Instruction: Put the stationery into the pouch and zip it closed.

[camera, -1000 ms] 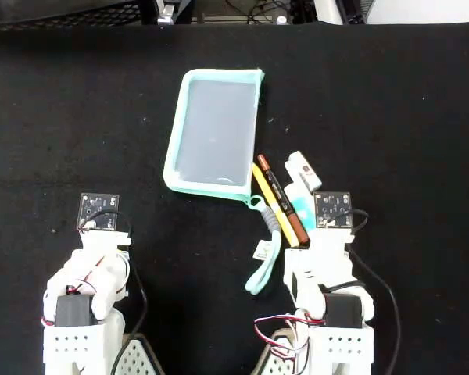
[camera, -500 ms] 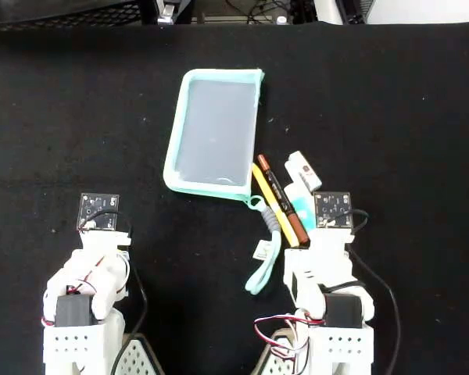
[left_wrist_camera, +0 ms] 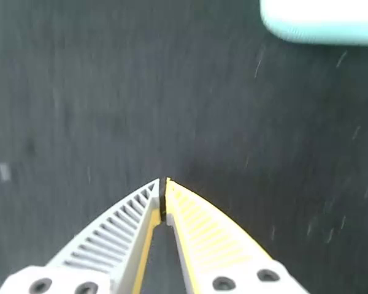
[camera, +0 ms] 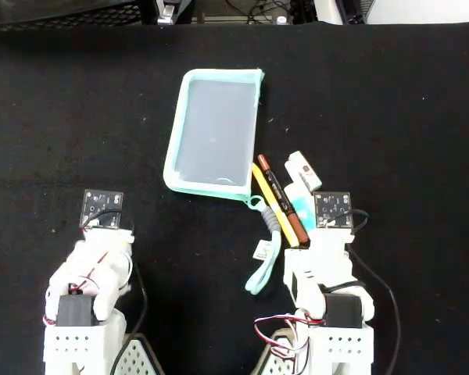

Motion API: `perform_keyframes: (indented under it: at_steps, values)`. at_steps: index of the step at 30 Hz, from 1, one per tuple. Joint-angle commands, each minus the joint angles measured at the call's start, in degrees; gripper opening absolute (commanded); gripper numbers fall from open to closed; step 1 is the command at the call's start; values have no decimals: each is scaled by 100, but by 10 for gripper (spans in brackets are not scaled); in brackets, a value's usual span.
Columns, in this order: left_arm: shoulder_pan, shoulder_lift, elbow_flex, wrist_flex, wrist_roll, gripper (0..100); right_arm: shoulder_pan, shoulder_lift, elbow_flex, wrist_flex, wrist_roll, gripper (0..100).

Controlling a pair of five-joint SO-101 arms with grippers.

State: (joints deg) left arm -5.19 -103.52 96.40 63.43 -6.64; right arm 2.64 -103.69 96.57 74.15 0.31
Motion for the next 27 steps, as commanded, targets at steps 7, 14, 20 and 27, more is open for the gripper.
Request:
perform_keyframes:
  at_steps: [7,14,20,27]
  values:
    - [743,-62,92,-1767,18,33,53,-391,-4,-114,-70,18]
    - [611,-44,92,-1204,-1055,34,-9,-391,-4,-1090,352,18]
    - [259,-35,92,-1451,-932,59,-721,-400,-13,-1415,2901,18]
    - [-391,-35,92,-1521,404,227,-1873,-374,-22,-1424,2233,194]
